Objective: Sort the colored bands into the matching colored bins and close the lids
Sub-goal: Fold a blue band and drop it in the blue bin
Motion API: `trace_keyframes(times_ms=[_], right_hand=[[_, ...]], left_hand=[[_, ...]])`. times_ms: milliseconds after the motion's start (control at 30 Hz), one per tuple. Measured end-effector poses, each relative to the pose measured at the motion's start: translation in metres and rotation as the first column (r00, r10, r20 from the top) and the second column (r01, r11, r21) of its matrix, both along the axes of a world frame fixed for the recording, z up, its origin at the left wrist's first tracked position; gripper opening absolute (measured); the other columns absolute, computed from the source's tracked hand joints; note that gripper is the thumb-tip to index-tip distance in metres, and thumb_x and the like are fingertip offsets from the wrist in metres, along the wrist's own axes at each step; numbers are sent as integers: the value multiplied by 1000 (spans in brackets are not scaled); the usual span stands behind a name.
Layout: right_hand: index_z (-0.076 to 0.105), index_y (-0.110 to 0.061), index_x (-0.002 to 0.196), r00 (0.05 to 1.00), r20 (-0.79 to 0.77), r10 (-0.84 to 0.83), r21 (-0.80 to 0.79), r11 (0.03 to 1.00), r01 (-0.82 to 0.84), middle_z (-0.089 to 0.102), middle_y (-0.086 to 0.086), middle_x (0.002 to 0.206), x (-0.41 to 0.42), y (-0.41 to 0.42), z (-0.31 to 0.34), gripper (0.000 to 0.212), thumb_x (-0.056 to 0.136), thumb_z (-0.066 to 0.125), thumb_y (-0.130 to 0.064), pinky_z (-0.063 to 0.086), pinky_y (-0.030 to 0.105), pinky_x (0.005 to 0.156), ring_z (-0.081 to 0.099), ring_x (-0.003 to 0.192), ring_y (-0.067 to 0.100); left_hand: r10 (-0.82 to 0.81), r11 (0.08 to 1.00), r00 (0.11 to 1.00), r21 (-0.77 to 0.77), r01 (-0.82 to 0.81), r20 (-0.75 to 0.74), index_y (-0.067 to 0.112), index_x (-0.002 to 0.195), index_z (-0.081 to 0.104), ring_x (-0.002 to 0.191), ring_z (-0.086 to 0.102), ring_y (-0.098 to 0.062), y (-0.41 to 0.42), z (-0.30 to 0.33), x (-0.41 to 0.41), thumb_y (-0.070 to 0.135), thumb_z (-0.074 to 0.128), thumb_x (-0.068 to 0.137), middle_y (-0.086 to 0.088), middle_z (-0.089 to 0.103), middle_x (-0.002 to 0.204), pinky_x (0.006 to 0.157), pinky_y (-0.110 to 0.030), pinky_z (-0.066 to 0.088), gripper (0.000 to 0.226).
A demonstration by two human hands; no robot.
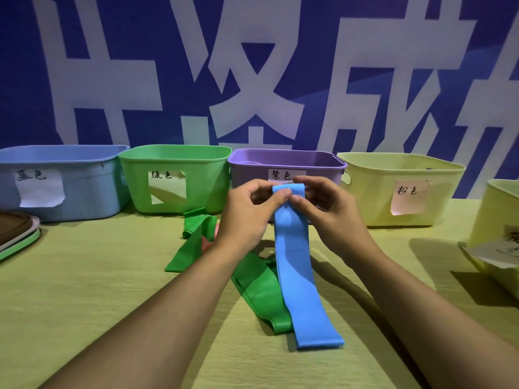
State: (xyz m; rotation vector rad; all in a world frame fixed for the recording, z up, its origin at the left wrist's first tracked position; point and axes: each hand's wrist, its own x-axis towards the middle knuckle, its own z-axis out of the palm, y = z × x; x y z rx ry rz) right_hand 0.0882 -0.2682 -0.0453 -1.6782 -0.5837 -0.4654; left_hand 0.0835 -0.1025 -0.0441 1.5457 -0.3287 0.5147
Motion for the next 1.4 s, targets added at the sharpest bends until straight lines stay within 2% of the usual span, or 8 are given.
trace_keyframes(times_ms=[100,267,433,733,933,1033,1200,1400], right_hand=[[69,-22,124,999,39,-29,-25,999,30,75,5,101,1,0,1,31,93,72,-20,61,35,86,70,98,20],[69,-23,124,993,89,-77,-91,992,85,73,-2,100,1,-2,2,29,95,71,-18,56,18,77,66,87,5],[73,-20,114,993,77,-88,-85,992,95,75,0,95,2,-2,2,19,94,71,-19,58,28,77,67,88,19],[75,-21,104,999,-4,-53,-53,997,52,78,-6,96,1,0,2,11,98,67,-21,60,32,81,71,94,15],[75,-27,100,998,-21,-54,-40,998,53,78,-9,94,0,0,1,10,97,66,-23,61,30,79,72,88,7],[75,-21,103,998,-47,-43,-1,999,43,78,-5,96,0,0,2,11,97,66,-21,61,27,75,72,85,5],[75,-21,105,998,-58,-15,3,1000,15,78,-6,94,0,1,1,12,98,64,-21,58,21,71,73,86,4],[65,-16,133,999,-43,33,-10,999,-33,75,1,106,1,0,-2,37,96,68,-22,59,31,88,71,102,15]], left_hand=[[19,1000,1000,19,-19,11,22,92,75,81,74,-7,0,2,0,15,78,89,4,78,84,71,-24,60,8],[28,997,1000,76,-27,-5,25,91,76,90,77,-26,2,-1,4,23,78,91,-2,79,88,81,-50,64,2],[40,992,999,124,-40,3,21,91,77,84,77,-22,2,0,0,27,74,94,-1,78,84,80,-46,64,6],[39,986,999,166,-35,-23,25,82,74,77,75,-15,2,1,-3,41,66,96,3,77,79,82,-46,63,23],[-43,994,999,105,43,-1,27,115,70,99,74,-13,3,1,-2,21,79,89,2,77,103,85,-39,63,28],[-85,988,996,132,79,38,26,110,72,99,75,-11,3,0,-3,7,79,87,5,79,102,88,-33,61,31],[-77,992,996,100,73,44,23,107,76,101,75,-20,3,-2,0,8,78,89,0,80,103,92,-46,61,24],[-24,996,999,86,21,24,30,103,75,95,76,-16,3,-2,1,13,75,92,3,80,97,89,-47,62,20]])
